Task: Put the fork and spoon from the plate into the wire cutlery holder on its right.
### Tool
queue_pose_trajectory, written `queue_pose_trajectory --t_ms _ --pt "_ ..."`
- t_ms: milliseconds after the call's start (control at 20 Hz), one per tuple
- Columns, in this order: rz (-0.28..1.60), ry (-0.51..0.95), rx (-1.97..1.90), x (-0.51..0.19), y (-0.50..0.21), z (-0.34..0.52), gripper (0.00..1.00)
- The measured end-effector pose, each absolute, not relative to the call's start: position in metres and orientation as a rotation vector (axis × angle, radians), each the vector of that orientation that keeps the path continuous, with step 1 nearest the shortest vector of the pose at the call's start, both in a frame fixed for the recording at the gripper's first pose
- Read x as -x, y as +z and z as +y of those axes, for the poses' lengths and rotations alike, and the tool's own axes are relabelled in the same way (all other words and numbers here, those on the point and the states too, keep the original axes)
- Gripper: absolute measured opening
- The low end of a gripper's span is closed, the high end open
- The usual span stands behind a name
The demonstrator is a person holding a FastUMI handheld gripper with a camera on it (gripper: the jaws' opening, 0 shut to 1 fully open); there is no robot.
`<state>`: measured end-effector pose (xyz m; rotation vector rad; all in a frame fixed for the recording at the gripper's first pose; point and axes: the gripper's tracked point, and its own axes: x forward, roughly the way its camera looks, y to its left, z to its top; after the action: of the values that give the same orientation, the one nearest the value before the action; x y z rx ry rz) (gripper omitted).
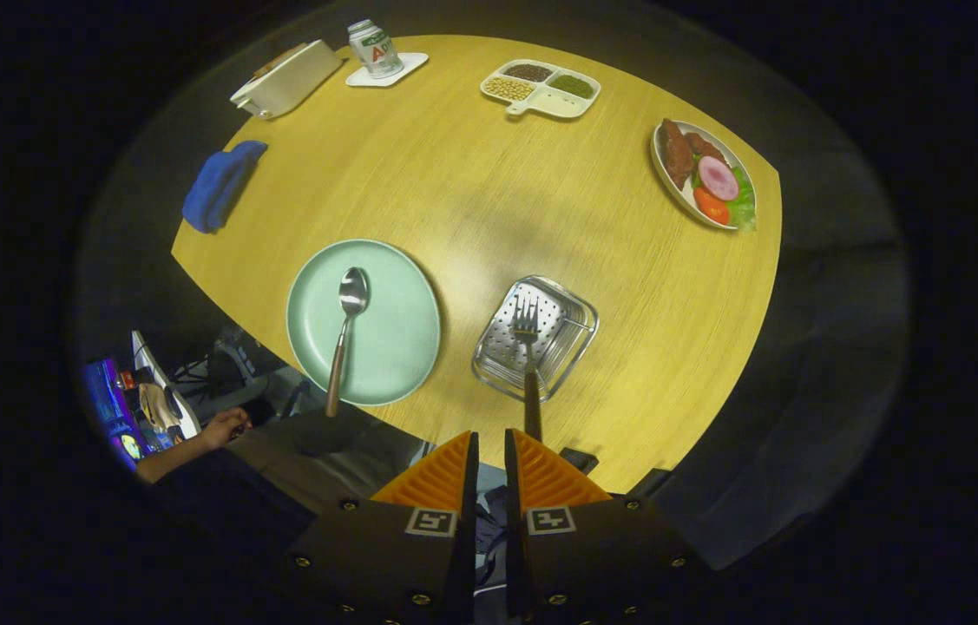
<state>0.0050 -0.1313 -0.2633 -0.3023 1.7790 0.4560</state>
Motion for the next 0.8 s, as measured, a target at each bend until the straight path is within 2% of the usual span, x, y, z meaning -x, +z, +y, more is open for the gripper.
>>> queue_pose_trajectory --t_ms 450,800 --pt "1.772 0.535 0.207 0.052 -0.272 -0.069 0.15" --pt "1.776 0.573 0.139 0.08 -0.305 -0.009 0.15"
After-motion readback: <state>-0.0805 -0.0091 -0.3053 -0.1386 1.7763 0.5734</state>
